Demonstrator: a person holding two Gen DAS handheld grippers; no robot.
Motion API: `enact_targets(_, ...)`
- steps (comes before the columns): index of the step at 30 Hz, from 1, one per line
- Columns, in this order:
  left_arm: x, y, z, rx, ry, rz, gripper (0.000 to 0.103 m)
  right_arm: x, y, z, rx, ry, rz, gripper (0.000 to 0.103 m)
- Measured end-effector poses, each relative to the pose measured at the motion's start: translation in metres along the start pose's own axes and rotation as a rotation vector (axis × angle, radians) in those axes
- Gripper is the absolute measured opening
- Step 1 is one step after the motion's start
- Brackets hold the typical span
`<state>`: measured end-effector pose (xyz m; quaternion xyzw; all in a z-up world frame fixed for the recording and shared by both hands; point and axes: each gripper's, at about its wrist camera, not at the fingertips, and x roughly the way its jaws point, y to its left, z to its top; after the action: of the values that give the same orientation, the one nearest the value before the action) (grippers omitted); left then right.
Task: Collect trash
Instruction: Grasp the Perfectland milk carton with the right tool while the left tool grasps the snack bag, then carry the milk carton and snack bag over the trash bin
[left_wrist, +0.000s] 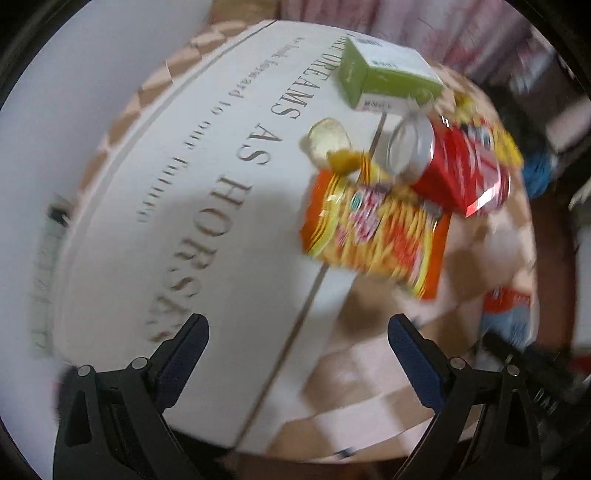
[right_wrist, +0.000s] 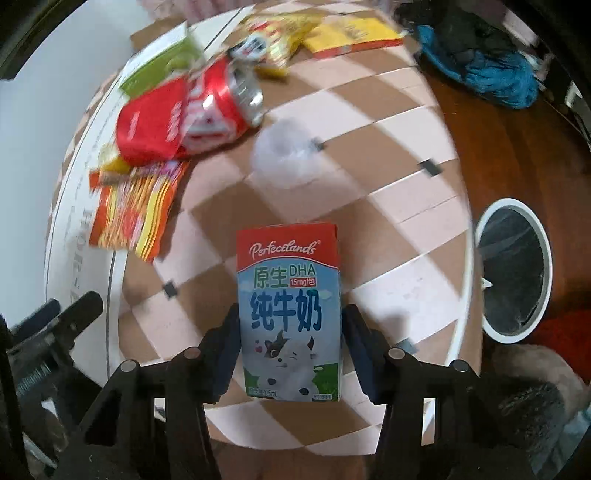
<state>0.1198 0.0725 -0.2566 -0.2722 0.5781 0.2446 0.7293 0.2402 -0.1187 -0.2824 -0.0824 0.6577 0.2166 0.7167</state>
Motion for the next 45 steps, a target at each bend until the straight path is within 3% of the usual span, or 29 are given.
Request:
enact_targets(5, 0.027, -0.013, 0.028, -0.141, 0.050, -0.129, 0.096, 0.000, -0.022, 0.018, 0.071, -0.014, -0.018, 0.056)
enact_targets(9, 0.036, -0.037, 0.045, -0.125, 0.017, -0.012, 0.082, 0.004, -0.029, 0.035, 0.088, -0.017, -0.033, 0.056)
enact_targets(10, 0.039, -0.038, 0.050, -0.116, 0.021, 0.018, 0.076, 0.007, -0.025, 0.038, 0.091, -0.018, -0.032, 0.056)
enact_targets(11, 0.039, -0.044, 0.051, -0.093, -0.001, 0.066, 0.057, 0.008, -0.024, 0.040, 0.095, -0.017, -0.030, 0.056)
enact_targets(12, 0.037, -0.048, 0.050, -0.061, -0.032, 0.109, 0.045, 0.010, -0.020, 0.043, 0.094, -0.021, -0.030, 0.056)
enact_targets(16, 0.032, -0.054, 0.045, 0.043, -0.089, 0.164, 0.013, 0.005, -0.020, 0.042, 0.082, -0.038, -0.027, 0.056)
enact_targets(23, 0.000, -0.045, 0.022, 0.156, -0.175, 0.205, 0.010, -0.006, -0.022, 0.026, 0.073, -0.054, 0.013, 0.056)
enact_targets(32, -0.066, -0.053, -0.003, 0.216, -0.281, 0.211, 0.010, -0.045, -0.011, 0.004, -0.007, -0.138, 0.062, 0.056)
enact_targets(41, -0.127, -0.105, -0.008, 0.296, -0.412, 0.146, 0.010, -0.117, -0.019, -0.001, -0.049, -0.273, 0.076, 0.056)
enact_targets(45, -0.150, -0.148, -0.007, 0.359, -0.454, 0.080, 0.010, -0.154, -0.045, -0.001, -0.033, -0.331, 0.079, 0.056)
